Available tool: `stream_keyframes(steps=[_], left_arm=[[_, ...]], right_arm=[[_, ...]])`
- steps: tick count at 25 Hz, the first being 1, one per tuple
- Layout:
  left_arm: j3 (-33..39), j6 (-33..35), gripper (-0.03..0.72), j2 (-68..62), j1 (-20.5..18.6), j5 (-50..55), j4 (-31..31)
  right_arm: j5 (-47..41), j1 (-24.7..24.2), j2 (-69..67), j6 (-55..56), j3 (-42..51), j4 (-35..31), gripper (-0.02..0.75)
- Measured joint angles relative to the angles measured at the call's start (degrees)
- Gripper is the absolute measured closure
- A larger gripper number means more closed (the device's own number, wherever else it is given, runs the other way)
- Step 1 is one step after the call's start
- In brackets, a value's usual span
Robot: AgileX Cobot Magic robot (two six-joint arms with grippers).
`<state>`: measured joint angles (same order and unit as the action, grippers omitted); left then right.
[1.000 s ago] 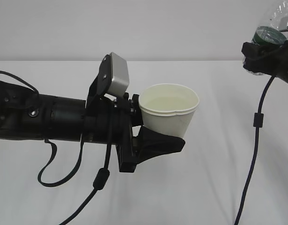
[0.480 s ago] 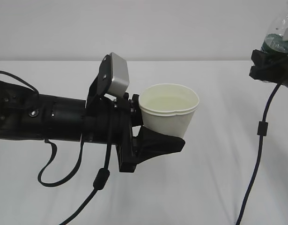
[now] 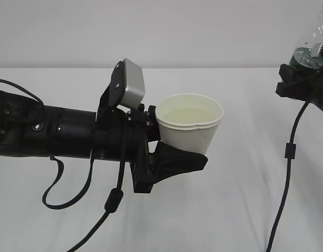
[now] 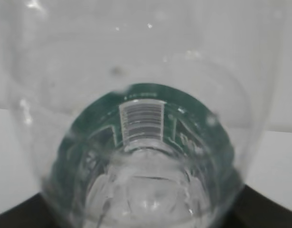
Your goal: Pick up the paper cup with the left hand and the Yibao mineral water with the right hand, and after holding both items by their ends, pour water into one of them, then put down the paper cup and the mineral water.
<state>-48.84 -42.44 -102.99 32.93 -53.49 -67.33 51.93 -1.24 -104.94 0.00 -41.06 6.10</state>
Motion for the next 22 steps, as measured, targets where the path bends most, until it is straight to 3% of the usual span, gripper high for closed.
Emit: stream_keyframes(steps=[22], left_arm=[[0.0,0.0,0.231,0.0,0.0,0.0,0.0]], right_arm=[[6.93,0.0,-9.94,0.0,-2.46,-0.08,0.327]])
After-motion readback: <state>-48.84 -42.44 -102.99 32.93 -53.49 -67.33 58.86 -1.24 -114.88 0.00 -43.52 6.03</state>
